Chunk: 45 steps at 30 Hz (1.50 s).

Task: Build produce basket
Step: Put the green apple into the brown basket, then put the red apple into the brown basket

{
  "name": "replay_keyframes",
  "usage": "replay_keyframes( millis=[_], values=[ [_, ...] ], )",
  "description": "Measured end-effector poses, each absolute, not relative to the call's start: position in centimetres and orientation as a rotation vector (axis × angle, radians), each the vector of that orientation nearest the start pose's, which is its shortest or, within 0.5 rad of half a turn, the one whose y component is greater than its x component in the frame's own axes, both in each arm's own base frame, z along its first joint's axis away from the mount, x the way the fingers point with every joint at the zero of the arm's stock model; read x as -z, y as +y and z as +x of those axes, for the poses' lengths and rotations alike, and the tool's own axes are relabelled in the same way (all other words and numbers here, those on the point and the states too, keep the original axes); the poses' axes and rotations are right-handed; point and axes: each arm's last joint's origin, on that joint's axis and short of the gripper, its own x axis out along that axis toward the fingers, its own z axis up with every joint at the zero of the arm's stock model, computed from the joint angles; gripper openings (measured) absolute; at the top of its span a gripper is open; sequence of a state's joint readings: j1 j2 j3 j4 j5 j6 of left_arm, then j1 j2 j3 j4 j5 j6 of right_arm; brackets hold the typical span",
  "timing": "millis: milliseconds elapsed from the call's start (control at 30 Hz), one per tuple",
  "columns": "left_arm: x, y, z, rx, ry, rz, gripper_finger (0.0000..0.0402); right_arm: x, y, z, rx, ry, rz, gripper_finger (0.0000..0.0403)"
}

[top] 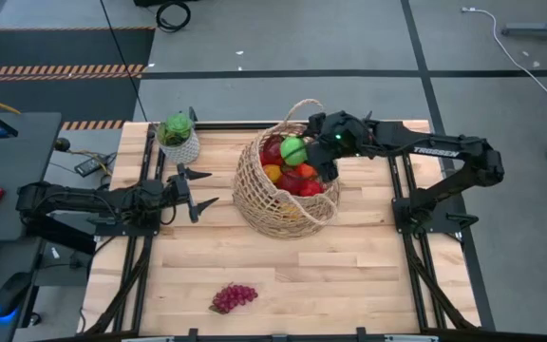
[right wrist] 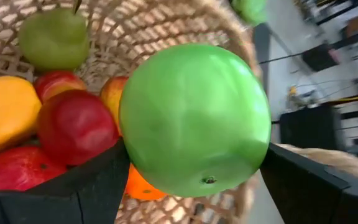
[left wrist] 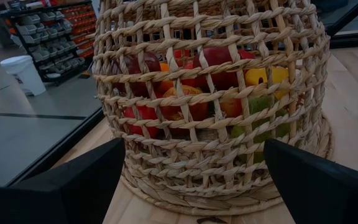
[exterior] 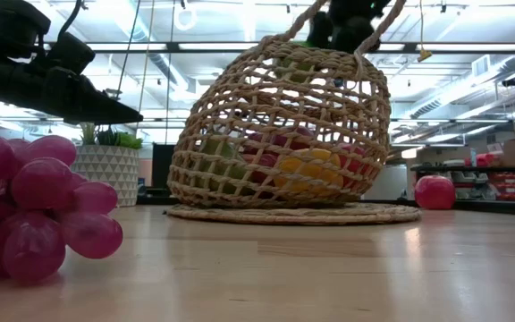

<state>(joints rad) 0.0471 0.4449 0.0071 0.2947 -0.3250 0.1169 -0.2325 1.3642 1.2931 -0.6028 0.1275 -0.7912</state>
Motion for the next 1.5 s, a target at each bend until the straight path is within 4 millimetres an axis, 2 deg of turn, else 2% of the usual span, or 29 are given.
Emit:
replay_keyframes(
  millis=[333,633,800,1033,1267,1367,1500],
  values=[
    [-15.4,1.5,12.3,-0.363,0.165,0.135,0.039,-29.1,-9.7,30.8,-0.041,0.997,-0.644,0.0345],
    [-15.4,1.5,12.3,-0.363,0.165,0.135,0.039,-27.6,-10.7,33.1,-0.125,1.085,-0.59,0.0346],
    [-15.4,1.5,12.3,-0.363,0.165,0.135,0.039,-27.4,-10.8,33.2,-0.092,1.106,-0.593,0.0348],
    [-15.4,1.5,12.3,-0.363,0.165,0.135,0.039,-27.3,-10.8,33.1,-0.028,1.122,-0.489,0.0357],
    [-15.4,1.5,12.3,-0.363,0.165,0.135,0.039,-27.2,-10.9,33.1,0.078,1.171,-0.486,0.0395],
    [-15.4,1.5,12.3,-0.363,0.164,0.135,0.039,-28.3,-10.0,33.3,0.116,1.173,-0.511,0.0391],
    [-15.4,1.5,12.3,-0.363,0.164,0.135,0.039,-31.7,-8.9,33.4,0.149,1.141,-0.555,0.0395]
  ],
)
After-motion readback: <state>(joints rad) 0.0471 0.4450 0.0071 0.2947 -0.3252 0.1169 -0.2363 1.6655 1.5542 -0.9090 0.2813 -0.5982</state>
